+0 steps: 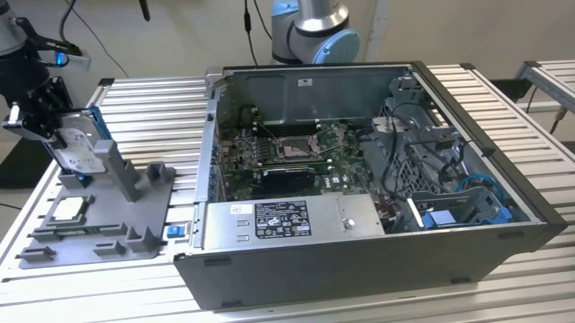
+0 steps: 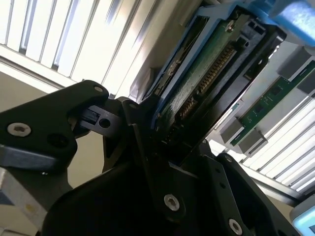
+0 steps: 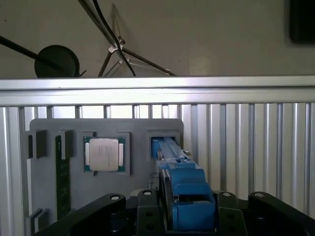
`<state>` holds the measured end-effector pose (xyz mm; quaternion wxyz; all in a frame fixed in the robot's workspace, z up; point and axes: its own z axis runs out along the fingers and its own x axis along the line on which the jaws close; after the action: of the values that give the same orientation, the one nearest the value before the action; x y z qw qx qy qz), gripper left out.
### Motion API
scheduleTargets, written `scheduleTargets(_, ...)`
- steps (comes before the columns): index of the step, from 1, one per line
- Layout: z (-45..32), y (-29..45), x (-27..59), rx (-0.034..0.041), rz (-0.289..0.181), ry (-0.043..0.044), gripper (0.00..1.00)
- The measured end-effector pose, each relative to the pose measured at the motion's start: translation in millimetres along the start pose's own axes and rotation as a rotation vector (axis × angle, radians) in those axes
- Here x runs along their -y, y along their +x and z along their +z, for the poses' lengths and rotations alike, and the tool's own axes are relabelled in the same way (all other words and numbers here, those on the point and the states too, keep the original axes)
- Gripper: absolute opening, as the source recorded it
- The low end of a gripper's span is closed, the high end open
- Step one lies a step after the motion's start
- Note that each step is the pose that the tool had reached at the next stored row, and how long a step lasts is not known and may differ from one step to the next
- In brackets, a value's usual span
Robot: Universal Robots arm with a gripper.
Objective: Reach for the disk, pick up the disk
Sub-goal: 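Pick up the disk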
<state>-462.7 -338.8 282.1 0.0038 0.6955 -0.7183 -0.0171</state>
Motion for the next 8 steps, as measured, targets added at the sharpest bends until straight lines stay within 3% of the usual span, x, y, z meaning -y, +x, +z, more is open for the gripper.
scheduleTargets(8, -9.1, -0.2, -0.3, 0.0000, 0.000, 0.0000, 0.00)
